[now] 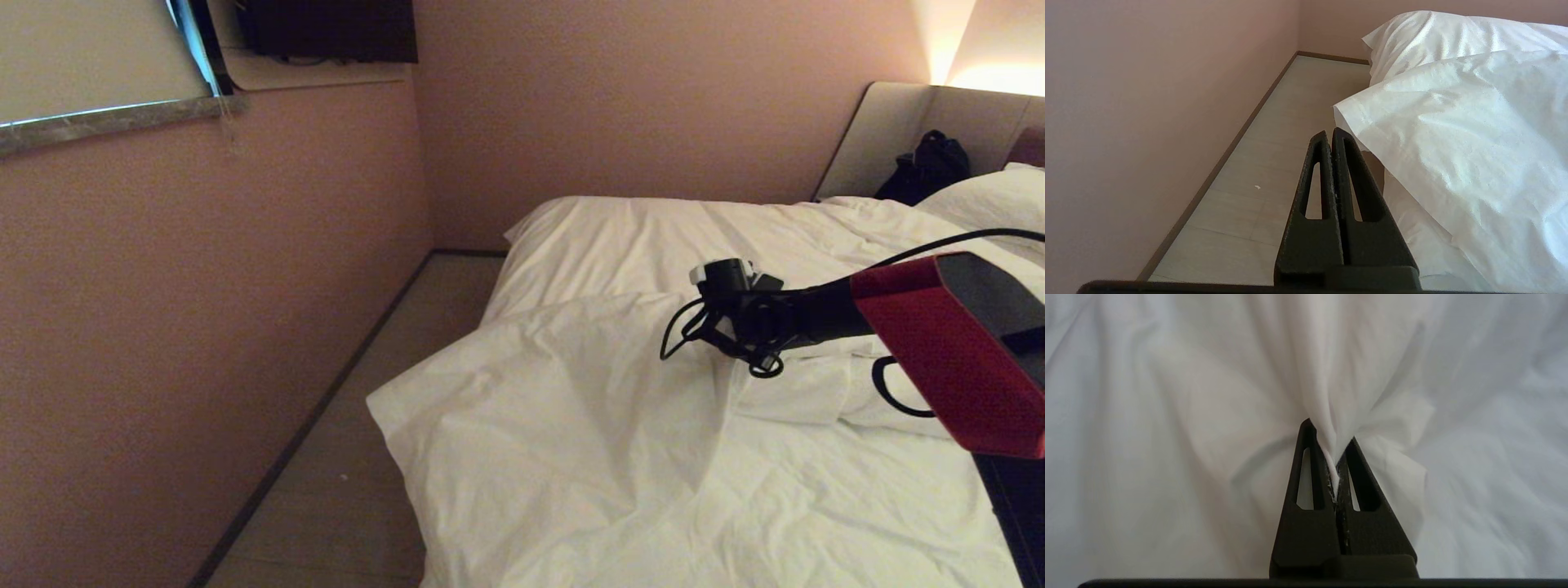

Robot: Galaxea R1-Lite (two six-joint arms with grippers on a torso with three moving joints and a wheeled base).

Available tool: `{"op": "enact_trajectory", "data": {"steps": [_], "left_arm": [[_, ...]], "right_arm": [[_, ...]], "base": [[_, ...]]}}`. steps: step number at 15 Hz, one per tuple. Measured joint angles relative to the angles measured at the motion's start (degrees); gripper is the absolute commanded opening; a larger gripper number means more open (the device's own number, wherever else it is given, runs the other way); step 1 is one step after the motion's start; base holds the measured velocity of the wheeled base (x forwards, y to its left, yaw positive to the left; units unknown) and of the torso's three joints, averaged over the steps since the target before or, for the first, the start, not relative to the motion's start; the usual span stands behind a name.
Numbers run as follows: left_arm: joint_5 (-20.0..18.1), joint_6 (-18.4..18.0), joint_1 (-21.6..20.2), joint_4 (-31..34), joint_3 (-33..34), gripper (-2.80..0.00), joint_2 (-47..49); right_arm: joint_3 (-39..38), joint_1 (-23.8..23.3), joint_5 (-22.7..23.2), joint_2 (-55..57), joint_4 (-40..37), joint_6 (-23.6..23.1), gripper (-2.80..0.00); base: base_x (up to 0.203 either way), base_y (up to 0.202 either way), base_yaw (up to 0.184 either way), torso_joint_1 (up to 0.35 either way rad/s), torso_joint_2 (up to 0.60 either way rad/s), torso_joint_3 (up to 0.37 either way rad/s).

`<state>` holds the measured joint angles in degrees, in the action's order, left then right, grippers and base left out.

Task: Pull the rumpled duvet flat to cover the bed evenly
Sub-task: Flatten the corners of the folded blanket

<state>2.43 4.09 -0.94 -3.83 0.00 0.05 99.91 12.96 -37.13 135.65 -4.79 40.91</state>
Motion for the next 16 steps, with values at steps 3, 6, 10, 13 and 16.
{"op": "enact_trajectory", "data": {"steps": [3,6,10,13,16], "left_arm": [[-0.01,-0.01,0.0,0.0,0.0,-2.8,0.0],[-0.02,0.01,0.0,0.0,0.0,-2.8,0.0],[-0.01,-0.02,0.0,0.0,0.0,-2.8,0.0],[-0.02,0.01,0.0,0.0,0.0,-2.8,0.0],[-0.02,-0.02,0.0,0.0,0.0,-2.8,0.0]], "right_arm": [[-9.1,3.79,3.69,-7.33,-3.66,2.95,-2.8],[-18.22,7.56,7.39,-14.57,-6.14,5.08,-2.8],[-30.03,13.31,9.48,-25.41,-6.92,5.45,-2.8],[-37.67,15.7,9.52,-33.45,-6.93,5.3,-2.8],[-44.69,16.25,9.52,-41.0,-6.93,5.2,-2.8]], "base": [[0.0,0.0,0.0,0.0,0.0,0.0],[0.0,0.0,0.0,0.0,0.0,0.0],[0.0,0.0,0.0,0.0,0.0,0.0],[0.0,0.0,0.0,0.0,0.0,0.0],[0.0,0.0,0.0,0.0,0.0,0.0]]}}
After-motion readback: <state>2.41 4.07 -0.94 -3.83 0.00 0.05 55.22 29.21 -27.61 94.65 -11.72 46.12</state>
